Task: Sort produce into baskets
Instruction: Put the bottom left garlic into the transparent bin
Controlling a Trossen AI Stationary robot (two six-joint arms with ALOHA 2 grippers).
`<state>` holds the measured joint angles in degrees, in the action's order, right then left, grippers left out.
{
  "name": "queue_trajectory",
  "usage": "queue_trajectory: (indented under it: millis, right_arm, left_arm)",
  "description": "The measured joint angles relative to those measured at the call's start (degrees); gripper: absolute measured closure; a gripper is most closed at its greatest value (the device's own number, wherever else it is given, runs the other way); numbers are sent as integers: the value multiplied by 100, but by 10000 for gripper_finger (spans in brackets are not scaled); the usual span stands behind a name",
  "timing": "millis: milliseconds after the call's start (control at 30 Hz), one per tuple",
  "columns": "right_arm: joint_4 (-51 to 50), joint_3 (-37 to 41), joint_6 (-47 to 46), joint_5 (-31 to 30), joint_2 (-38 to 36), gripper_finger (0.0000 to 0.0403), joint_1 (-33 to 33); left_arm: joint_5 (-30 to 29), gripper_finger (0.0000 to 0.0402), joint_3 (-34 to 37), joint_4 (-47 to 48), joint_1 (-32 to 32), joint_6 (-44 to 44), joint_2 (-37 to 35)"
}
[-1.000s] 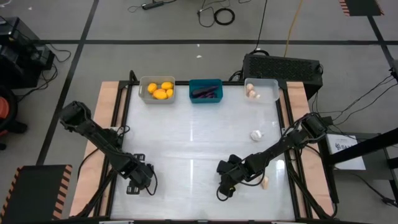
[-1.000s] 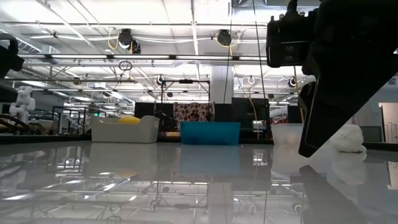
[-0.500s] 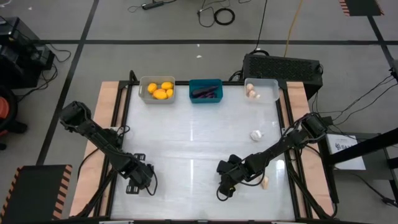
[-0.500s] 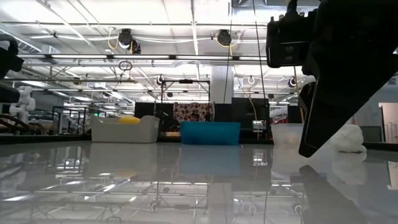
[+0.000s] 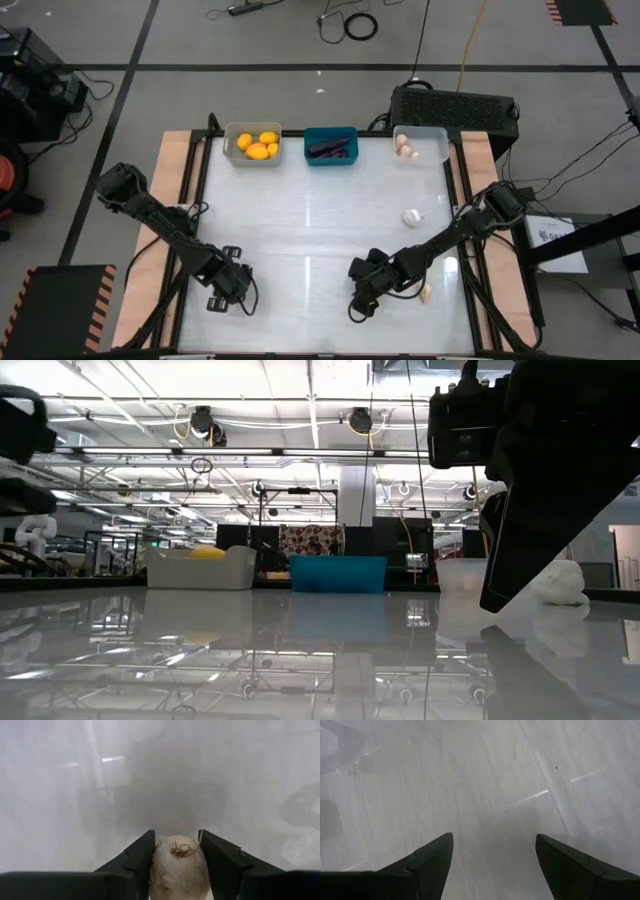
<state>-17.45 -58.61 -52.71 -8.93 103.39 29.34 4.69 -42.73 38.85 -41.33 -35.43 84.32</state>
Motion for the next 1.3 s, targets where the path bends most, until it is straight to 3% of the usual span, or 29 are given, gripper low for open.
queue_trajectory:
  millis: [300, 533, 600, 733, 867, 967, 1067, 1300]
  right_arm:
    - [0, 0, 2, 0, 0, 126, 0]
    - [0, 0, -13, 0, 0, 126, 0]
    - [2, 0, -17, 0, 0, 126, 2]
    - [1, 0, -84, 2, 0, 126, 2]
    - [0, 0, -254, 2, 0, 126, 42]
    - [12, 0, -412, -4, 0, 126, 133]
    - [38, 0, -556, -4, 0, 126, 233]
    - [18, 0, -544, -7, 2, 126, 419]
  left_arm:
    - [-604, 253, -603, -40, 389, 977, 2]
    - [-706, 253, -1487, -102, 750, 1689, -5]
    - [-991, 253, -1752, -191, 827, 2113, -5]
    - [-2003, 253, -2024, -1024, 1075, 3352, -7]
    - [-2125, 253, -2014, -2335, 1668, 4573, 10]
    - [-1938, 253, -2002, -3202, 2419, 5211, 154]
    - [-1156, 253, -1991, -4297, 3353, 5378, 509]
    - [696, 253, -2279, -7776, 5204, 4118, 2418]
